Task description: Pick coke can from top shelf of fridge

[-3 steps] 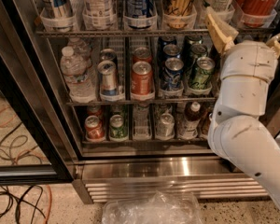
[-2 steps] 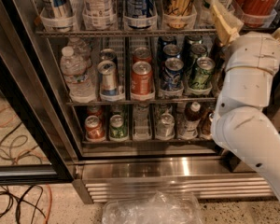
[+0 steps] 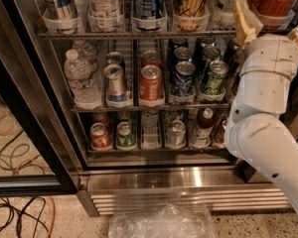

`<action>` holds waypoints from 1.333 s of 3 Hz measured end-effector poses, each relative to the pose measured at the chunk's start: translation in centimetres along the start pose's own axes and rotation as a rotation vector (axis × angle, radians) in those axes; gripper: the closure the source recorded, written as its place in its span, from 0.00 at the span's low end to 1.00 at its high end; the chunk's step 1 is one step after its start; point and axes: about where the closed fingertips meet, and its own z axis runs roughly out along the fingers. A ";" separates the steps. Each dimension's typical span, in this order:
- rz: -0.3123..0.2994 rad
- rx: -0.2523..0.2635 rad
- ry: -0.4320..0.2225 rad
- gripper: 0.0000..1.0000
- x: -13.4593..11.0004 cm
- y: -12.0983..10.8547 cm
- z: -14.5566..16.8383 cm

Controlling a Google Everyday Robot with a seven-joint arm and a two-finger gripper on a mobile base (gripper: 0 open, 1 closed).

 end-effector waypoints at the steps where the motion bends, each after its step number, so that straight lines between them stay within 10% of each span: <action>1: 0.000 0.000 0.000 0.20 0.0 0.0 0.0; 4: 0.004 0.018 0.008 0.36 0.5 0.0 0.3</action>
Offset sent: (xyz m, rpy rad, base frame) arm 0.0000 0.0000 0.0000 0.0000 0.0000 0.0000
